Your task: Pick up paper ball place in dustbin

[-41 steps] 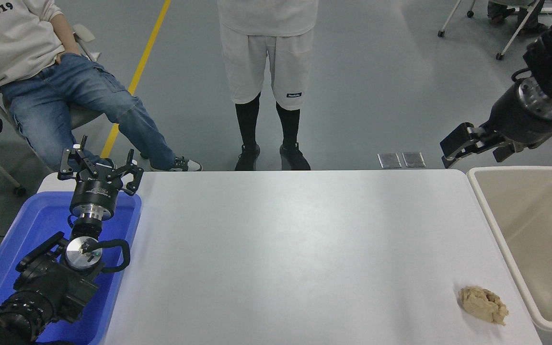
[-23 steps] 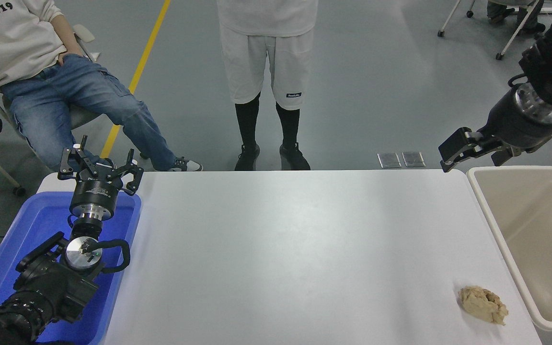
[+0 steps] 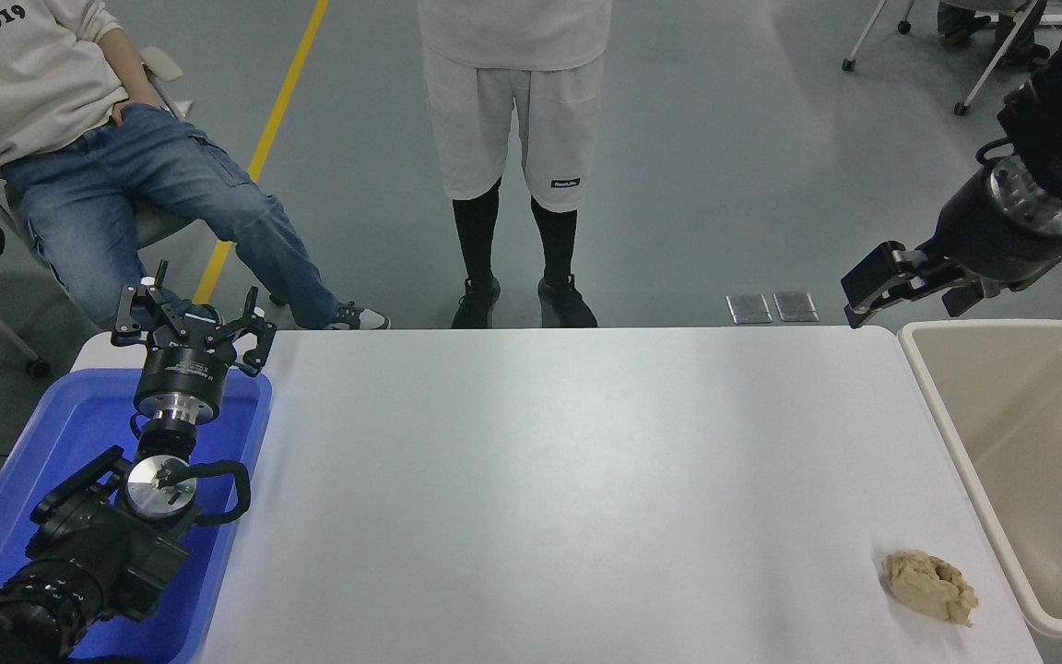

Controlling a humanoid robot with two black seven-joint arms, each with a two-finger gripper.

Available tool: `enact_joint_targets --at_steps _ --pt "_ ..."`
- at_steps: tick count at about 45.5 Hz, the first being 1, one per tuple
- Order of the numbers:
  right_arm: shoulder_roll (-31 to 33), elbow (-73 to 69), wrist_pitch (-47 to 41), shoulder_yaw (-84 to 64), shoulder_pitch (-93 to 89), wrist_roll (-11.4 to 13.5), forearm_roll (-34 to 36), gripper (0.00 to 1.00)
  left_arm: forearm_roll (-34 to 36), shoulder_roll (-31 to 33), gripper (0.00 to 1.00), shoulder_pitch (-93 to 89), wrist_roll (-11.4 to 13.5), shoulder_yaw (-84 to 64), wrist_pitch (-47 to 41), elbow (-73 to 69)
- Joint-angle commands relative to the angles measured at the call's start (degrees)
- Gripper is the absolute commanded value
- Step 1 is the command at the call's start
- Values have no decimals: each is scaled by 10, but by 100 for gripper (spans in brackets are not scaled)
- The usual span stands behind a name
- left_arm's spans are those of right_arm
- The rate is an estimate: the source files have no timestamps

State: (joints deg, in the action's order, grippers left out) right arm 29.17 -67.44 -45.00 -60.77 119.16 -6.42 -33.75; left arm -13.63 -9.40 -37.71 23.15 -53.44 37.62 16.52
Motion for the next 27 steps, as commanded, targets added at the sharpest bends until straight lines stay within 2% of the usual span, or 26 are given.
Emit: enact_joint_targets --at_steps 1,27 --pt "1 0 0 0 2 0 0 100 0 0 99 0 1 0 0 0" --pt "-2 5 0 -37 -6 0 18 100 0 0 99 0 0 0 0 0"
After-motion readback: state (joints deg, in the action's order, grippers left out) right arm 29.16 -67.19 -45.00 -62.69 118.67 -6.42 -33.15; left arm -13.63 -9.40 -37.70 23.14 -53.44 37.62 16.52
